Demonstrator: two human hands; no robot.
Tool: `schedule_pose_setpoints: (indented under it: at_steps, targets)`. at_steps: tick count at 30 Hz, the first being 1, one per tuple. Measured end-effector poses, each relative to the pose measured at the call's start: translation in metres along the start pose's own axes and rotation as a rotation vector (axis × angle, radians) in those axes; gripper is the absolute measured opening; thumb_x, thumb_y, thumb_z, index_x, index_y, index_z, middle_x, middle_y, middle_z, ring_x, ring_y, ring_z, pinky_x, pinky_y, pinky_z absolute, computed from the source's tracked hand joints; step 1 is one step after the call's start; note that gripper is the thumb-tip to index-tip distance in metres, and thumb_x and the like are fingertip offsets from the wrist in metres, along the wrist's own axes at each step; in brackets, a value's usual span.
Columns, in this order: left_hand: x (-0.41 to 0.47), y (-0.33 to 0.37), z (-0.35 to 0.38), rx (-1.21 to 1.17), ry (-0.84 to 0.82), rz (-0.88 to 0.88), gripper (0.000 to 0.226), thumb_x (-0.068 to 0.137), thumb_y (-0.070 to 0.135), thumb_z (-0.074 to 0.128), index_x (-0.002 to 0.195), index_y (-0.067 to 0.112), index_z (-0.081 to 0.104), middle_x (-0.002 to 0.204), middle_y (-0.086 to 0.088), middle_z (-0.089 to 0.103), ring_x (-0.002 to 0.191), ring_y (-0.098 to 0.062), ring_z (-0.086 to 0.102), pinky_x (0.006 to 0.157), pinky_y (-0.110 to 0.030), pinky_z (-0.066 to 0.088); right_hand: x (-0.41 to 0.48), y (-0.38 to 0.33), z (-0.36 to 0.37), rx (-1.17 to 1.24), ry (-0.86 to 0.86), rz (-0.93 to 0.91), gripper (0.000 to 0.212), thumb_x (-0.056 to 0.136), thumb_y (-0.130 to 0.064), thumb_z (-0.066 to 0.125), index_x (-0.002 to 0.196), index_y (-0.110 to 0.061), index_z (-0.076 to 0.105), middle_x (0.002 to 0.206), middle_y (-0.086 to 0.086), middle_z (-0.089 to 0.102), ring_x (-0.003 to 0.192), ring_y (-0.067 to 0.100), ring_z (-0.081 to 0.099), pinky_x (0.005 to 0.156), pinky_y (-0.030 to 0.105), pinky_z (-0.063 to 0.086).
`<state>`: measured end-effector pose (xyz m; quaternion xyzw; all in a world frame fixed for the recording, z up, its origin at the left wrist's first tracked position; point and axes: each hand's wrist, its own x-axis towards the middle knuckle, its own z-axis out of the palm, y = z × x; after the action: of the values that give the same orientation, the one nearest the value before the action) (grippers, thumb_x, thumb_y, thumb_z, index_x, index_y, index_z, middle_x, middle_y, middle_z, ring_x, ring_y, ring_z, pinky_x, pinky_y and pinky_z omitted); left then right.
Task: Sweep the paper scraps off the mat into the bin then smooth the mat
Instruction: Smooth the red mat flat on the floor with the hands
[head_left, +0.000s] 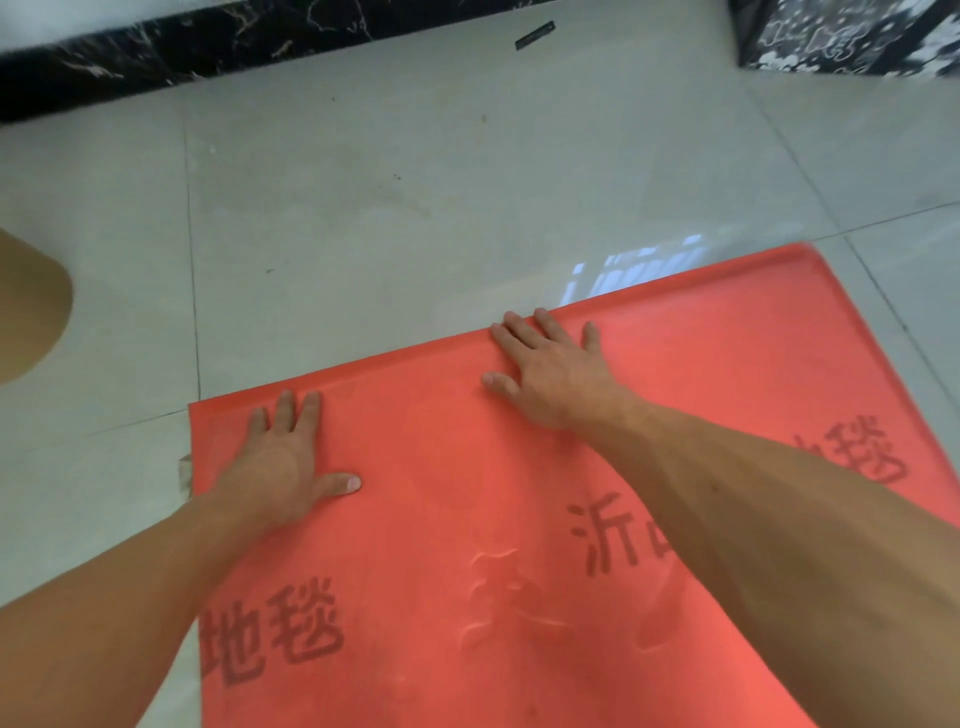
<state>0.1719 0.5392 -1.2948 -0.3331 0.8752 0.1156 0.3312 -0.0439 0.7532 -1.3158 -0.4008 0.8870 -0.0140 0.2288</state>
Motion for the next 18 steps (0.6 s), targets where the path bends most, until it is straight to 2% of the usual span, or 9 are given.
schedule_pose_setpoints:
  at_steps: [6, 18]
  targets:
    - [0.0, 0.002, 0.0, 0.017, -0.001, -0.017, 0.118, 0.075, 0.065, 0.063, 0.15, 0.019, -0.016, 0.159, -0.011, -0.015, 0.146, -0.038, -0.006, 0.119, -0.043, 0.007, -0.003, 0.038, -0.004, -0.006, 0.033, 0.036, 0.07, 0.093, -0.07, 0.019, 0.154, -0.037, 0.008, 0.161, -0.017, 0.002, 0.149, 0.014, -0.003, 0.107, 0.073, 0.0]
    - [-0.001, 0.005, -0.003, -0.013, -0.024, -0.043, 0.119, 0.074, 0.063, 0.066, 0.15, 0.021, -0.015, 0.159, -0.009, -0.016, 0.146, -0.034, -0.007, 0.119, -0.043, 0.007, -0.018, 0.14, -0.023, -0.059, 0.019, 0.173, 0.067, 0.094, -0.067, 0.016, 0.153, -0.039, 0.003, 0.161, -0.019, 0.0, 0.149, 0.013, -0.003, 0.108, 0.071, 0.007]
